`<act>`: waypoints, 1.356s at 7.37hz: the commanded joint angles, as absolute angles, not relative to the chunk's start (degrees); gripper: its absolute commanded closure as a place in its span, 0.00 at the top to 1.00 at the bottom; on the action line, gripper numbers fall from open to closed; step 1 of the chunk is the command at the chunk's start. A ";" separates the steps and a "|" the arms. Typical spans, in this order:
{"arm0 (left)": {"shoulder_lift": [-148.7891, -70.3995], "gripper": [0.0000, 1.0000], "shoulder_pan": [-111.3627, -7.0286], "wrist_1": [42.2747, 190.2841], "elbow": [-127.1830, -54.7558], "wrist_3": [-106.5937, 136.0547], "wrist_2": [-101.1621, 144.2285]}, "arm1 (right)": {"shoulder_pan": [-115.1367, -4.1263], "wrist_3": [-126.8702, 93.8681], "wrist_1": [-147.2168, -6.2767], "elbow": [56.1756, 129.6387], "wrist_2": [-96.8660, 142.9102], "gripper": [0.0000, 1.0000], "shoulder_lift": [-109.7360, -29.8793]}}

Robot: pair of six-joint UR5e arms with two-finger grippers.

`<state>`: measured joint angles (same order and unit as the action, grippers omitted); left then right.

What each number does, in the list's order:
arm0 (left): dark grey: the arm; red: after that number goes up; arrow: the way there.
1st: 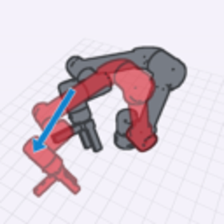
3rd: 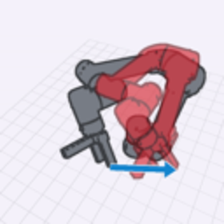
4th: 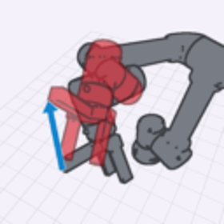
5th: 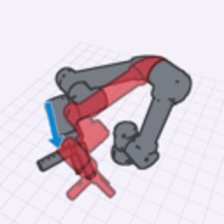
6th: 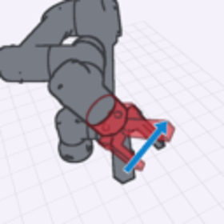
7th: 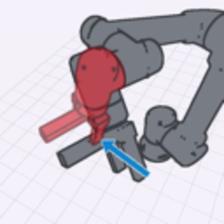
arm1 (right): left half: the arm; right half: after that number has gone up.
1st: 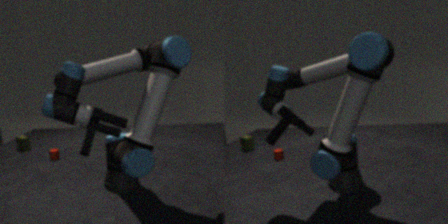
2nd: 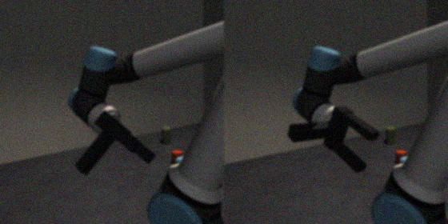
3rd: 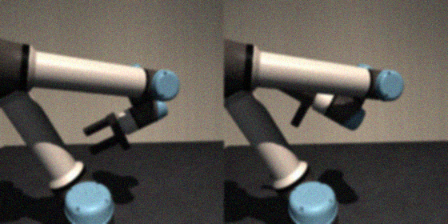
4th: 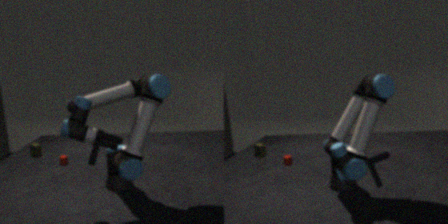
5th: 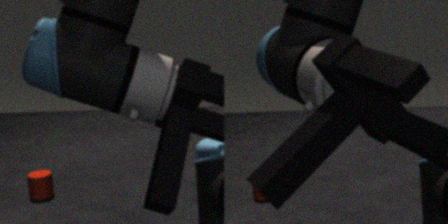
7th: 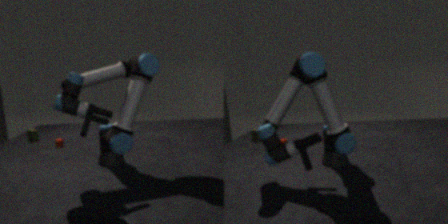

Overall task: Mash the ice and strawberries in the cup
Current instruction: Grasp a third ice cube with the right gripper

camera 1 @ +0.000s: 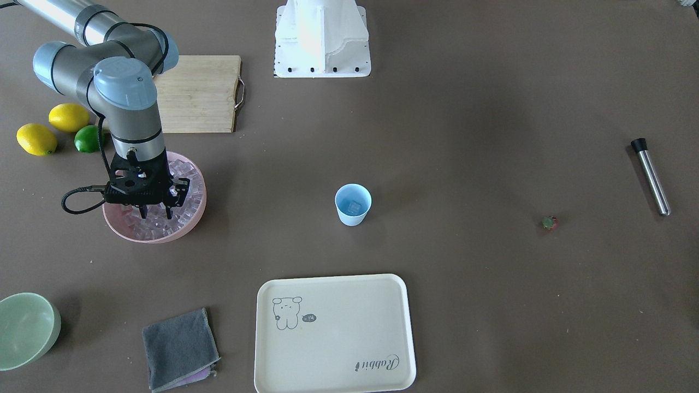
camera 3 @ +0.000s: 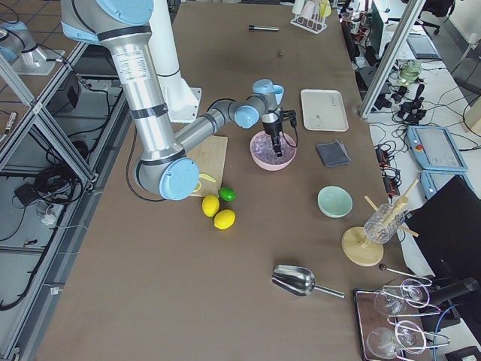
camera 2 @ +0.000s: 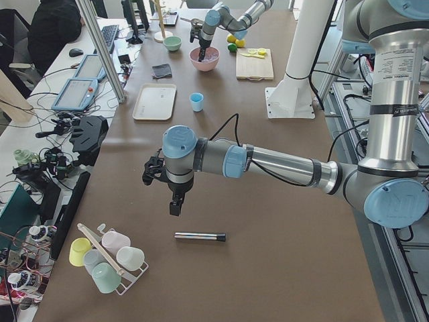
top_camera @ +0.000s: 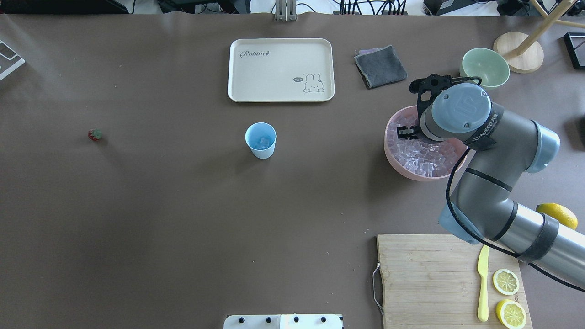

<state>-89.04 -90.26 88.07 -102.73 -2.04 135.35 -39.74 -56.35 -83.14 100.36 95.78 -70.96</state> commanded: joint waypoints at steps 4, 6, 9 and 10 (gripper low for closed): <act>-89.03 0.99 -90.26 88.07 -102.48 -2.11 135.35 | -39.73 -56.07 -83.85 102.48 96.06 0.01 -70.75; -89.03 0.99 -90.26 88.07 -102.57 -2.11 135.35 | -41.56 -55.72 -83.85 105.81 100.16 0.01 -70.84; -89.03 0.99 -90.26 88.07 -102.57 -2.11 135.35 | -42.37 -56.86 -83.67 106.53 102.83 0.64 -70.41; -89.03 0.99 -90.26 88.07 -102.48 -2.11 135.35 | -41.23 -59.30 -83.32 106.09 102.48 0.76 -70.14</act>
